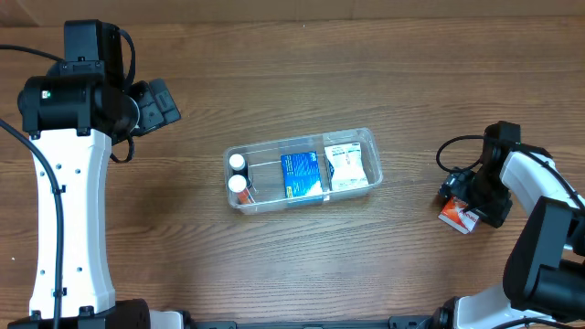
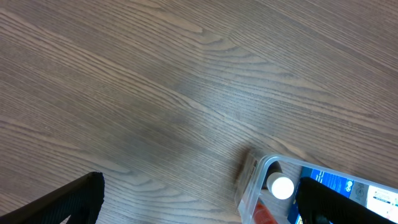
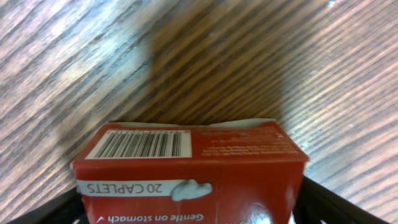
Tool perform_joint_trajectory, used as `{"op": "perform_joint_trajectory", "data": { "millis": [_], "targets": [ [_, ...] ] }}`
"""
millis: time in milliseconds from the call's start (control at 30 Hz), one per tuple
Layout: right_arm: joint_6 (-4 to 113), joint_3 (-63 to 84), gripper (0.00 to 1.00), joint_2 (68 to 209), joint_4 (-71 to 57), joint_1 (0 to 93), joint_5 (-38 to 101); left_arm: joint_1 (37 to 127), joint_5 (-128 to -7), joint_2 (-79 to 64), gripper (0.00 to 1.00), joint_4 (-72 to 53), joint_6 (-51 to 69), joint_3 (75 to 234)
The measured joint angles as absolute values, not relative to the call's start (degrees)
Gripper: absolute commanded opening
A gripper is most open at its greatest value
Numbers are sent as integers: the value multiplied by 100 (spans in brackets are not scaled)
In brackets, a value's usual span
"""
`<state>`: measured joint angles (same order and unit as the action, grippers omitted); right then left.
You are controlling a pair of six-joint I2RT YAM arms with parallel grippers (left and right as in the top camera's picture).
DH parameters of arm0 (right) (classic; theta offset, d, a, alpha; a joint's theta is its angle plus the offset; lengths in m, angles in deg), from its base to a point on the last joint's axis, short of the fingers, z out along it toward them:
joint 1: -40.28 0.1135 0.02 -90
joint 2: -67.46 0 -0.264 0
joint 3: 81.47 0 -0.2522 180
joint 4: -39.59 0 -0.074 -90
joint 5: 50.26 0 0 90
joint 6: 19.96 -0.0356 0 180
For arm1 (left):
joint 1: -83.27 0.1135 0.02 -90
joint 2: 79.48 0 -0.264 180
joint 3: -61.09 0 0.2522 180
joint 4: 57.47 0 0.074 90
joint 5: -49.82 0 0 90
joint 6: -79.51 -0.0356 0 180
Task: Pack container
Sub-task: 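Grasp the red Panadol box with the right gripper, then place the red box into the container beside the blue box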
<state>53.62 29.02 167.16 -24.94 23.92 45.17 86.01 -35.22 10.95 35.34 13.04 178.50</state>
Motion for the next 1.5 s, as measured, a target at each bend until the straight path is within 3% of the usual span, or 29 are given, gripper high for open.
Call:
{"op": "perform_joint_trajectory", "data": {
  "millis": [400,700,900,1167,1500],
  "targets": [
    [5366,2784,67,16722,-2863,2392,4458,8601,-3522,1095,100,3536,1302,17850],
    [5358,1398,67,16677,-4137,2681,4464,8601,-3522,1095,100,3536,1302,17850],
    [5373,266,67,15968,-4568,3879,4462,8601,-3525,1095,100,3538,1302,17850],
    [5742,-95,67,15396,-4133,5874,4396,8601,-3522,1095,100,3540,1302,17850],
    [5814,-92,68,16169,-3855,6766,4327,8601,-3525,1095,100,3554,1302,17850]
  ]
}}
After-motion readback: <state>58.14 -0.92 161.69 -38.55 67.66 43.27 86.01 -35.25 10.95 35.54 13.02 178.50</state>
